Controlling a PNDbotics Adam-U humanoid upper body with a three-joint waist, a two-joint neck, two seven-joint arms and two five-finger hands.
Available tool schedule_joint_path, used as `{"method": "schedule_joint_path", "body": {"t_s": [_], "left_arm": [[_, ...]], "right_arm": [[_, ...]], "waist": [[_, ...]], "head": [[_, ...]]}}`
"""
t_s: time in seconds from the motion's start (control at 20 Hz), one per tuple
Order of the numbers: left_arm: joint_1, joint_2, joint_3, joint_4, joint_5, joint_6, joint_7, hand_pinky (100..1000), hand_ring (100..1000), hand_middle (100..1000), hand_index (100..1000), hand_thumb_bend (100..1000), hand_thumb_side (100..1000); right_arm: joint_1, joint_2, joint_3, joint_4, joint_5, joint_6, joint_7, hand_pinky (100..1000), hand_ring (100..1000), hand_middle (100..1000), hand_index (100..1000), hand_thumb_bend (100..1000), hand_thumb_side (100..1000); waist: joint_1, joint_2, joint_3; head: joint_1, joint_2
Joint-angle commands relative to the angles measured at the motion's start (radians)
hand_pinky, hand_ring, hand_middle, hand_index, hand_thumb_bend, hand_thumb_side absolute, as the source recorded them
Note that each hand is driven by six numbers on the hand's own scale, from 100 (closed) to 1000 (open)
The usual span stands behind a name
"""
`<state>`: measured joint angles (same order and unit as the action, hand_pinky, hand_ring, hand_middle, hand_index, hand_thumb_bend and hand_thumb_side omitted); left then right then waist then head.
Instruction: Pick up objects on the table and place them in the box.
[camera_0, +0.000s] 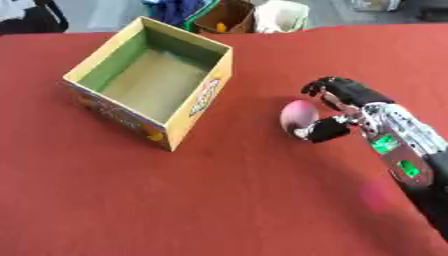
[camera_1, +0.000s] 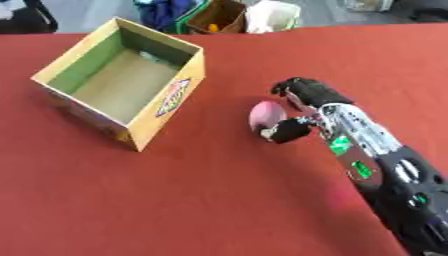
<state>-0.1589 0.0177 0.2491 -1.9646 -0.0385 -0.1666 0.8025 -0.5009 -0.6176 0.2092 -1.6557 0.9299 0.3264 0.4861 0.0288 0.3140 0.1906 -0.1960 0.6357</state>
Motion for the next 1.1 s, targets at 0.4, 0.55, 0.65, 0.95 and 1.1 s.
{"method": "schedule_joint_path", "body": {"t_s": [0.4, 0.55, 0.65, 0.95, 1.1], "left_arm": [[-0.008, 0.010, 0.000, -0.013, 0.003, -0.001, -0.004, 205, 253, 238, 337, 100, 490], [-0.009, 0.011, -0.001, -0.013, 0.003, -0.001, -0.004, 206, 253, 238, 337, 100, 491], [-0.010, 0.011, -0.001, -0.013, 0.003, 0.000, -0.005, 206, 253, 238, 337, 100, 491], [-0.011, 0.013, -0.001, -0.014, 0.004, 0.000, -0.006, 206, 253, 239, 338, 100, 491], [-0.010, 0.013, -0.002, -0.013, 0.004, 0.000, -0.006, 206, 253, 239, 339, 100, 492]], "right_arm": [[-0.001, -0.022, -0.024, -0.129, -0.133, -0.011, -0.252, 382, 498, 314, 378, 100, 205], [-0.002, -0.029, -0.024, -0.151, -0.165, 0.021, -0.303, 326, 465, 283, 355, 100, 100], [-0.004, -0.033, -0.022, -0.166, -0.188, 0.040, -0.324, 310, 461, 305, 388, 100, 100], [-0.044, -0.049, -0.018, -0.225, -0.227, 0.067, -0.317, 295, 468, 374, 471, 100, 100], [-0.089, -0.054, -0.016, -0.249, -0.244, 0.080, -0.322, 288, 468, 387, 487, 100, 100]], "waist": [[-0.001, -0.019, 0.001], [-0.003, -0.019, 0.002], [-0.005, -0.019, 0.004], [-0.006, -0.021, 0.005], [-0.006, -0.023, 0.006]], "head": [[0.000, -0.011], [0.000, -0.014], [0.001, -0.014], [0.000, -0.015], [-0.001, -0.016]]}}
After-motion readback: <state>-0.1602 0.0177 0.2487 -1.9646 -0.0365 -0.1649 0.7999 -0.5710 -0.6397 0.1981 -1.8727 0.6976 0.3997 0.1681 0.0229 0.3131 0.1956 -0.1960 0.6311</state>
